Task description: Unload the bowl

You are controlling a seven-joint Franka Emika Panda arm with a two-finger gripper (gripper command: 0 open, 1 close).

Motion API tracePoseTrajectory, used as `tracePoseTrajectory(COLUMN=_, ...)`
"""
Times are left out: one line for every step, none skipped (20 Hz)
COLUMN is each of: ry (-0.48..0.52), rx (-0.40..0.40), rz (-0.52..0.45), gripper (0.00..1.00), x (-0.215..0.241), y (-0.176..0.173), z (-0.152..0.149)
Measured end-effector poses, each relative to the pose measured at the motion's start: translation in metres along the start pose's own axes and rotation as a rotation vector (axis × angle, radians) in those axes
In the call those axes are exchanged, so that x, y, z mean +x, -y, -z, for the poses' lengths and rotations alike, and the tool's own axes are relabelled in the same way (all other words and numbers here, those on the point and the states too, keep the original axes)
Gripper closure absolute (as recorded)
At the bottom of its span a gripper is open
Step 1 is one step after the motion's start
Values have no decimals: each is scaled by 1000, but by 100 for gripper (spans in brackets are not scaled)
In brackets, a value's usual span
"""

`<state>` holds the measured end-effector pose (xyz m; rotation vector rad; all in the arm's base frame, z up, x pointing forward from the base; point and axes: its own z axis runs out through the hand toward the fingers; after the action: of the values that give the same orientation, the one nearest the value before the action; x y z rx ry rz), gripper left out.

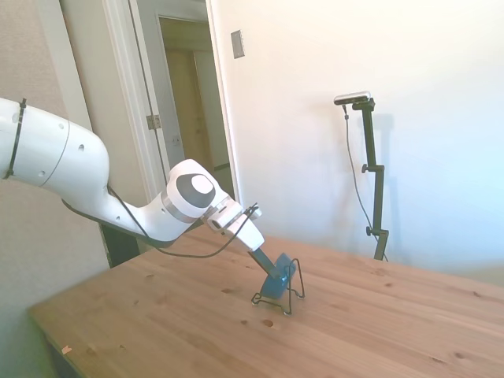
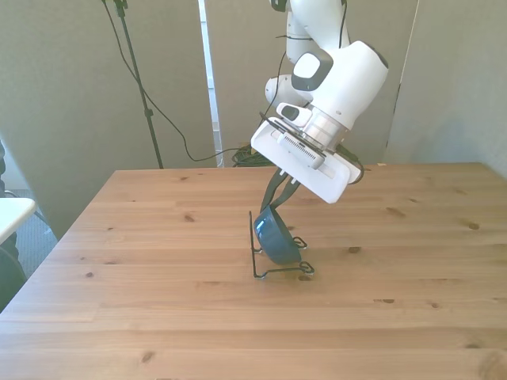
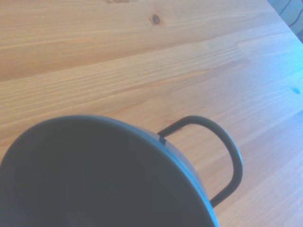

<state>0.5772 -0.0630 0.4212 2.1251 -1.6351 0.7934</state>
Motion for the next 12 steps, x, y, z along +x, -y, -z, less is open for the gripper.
tracePoseTrajectory(ry=0, rx=7, rz=0, gripper=100, x=0, y=0, z=4)
tracePoseTrajectory(ry=0, rx=16, rz=2, gripper=100, x=-1, y=0, z=10)
tracePoseTrajectory(ry=-1, rx=28, rz=4, gripper=100, x=-3, y=1, z=17)
tracePoseTrajectory(ry=-1, rx=42, rz=7, gripper=100, x=-5, y=3, z=24)
tracePoseTrajectory(ry=4, rx=63, rz=10, gripper=100, x=-9, y=5, z=33)
tracePoseTrajectory(ry=16, rx=90, rz=14, gripper=100, x=-15, y=8, z=42)
tracePoseTrajectory(ry=38, rx=124, rz=22, gripper=100, x=-23, y=11, z=50)
tracePoseTrajectory(ry=71, rx=162, rz=42, gripper=100, x=-34, y=14, z=58)
tracePoseTrajectory(ry=105, rx=194, rz=70, gripper=100, x=-46, y=17, z=64)
tracePoseTrajectory(ry=140, rx=220, rz=99, gripper=100, x=-59, y=19, z=69)
tracePoseTrajectory(ry=176, rx=243, rz=129, gripper=100, x=-70, y=21, z=72)
tracePoseTrajectory(ry=213, rx=262, rz=157, gripper=100, x=-80, y=22, z=74)
